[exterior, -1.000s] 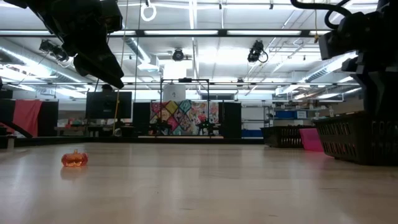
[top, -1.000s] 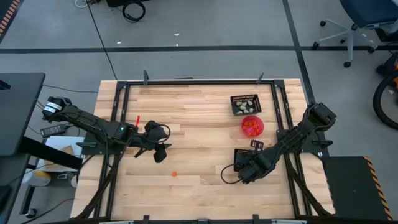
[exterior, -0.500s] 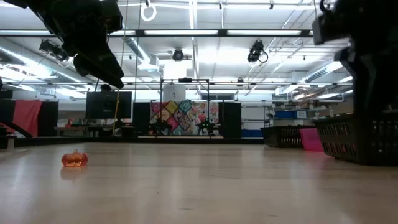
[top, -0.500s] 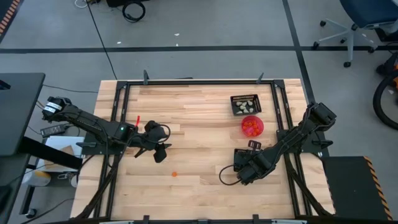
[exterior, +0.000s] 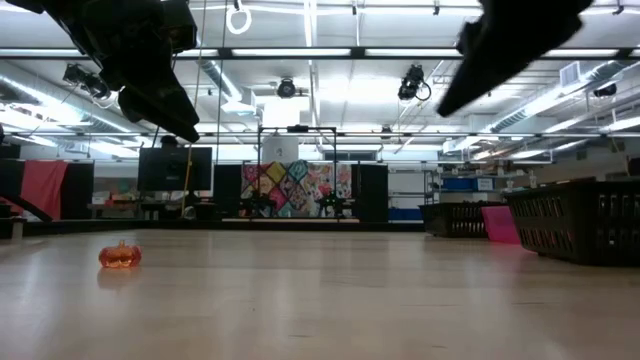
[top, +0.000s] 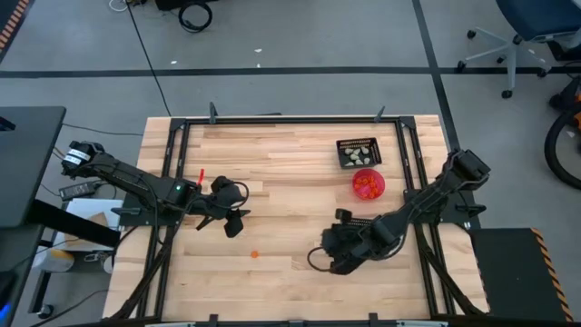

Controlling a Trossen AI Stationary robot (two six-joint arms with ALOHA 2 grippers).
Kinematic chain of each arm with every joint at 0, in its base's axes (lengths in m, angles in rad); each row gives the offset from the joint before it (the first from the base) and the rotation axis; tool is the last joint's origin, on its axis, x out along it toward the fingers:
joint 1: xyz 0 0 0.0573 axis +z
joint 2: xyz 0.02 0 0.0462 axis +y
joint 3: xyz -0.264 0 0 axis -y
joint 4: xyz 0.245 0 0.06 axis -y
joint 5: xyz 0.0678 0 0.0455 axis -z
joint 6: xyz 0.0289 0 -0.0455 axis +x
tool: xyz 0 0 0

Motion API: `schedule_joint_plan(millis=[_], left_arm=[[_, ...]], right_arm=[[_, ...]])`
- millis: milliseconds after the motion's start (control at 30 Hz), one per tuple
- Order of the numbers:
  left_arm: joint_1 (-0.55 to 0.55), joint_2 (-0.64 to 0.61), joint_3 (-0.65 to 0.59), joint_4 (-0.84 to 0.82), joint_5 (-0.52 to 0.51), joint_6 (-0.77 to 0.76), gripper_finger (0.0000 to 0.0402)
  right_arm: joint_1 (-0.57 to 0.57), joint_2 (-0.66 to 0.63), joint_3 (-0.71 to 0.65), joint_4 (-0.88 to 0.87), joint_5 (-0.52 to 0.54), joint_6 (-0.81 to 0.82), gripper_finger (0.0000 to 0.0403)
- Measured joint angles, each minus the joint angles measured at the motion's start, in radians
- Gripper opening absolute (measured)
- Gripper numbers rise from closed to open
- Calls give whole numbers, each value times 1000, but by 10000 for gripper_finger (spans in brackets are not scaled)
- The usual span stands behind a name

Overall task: Sort Halloween decoration
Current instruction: Put the orange pumpkin toy into the pink bowl

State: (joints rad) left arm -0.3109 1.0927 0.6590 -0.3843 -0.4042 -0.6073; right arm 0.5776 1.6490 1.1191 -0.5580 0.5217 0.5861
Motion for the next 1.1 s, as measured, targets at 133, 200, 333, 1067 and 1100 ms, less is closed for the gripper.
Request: schedule_joint_plan(millis=[133, 200, 333, 1067, 1100], left_arm=[[0, 0, 0, 1, 0, 0, 192], [0, 0, 0, 3, 0, 0, 192], [0, 0, 0, 8, 0, 6, 192], [0, 0, -1, 10, 0, 12, 192], [0, 0, -1, 12, 0, 12, 192]], right_arm=[[-25, 10, -14, 154, 0, -100, 134], [-36, 27, -15, 205, -2, -145, 134], [-63, 91, -16, 360, -57, -234, 134], [-160, 511, 254, 679, -261, -480, 178], [-166, 530, 276, 681, -266, -483, 184]])
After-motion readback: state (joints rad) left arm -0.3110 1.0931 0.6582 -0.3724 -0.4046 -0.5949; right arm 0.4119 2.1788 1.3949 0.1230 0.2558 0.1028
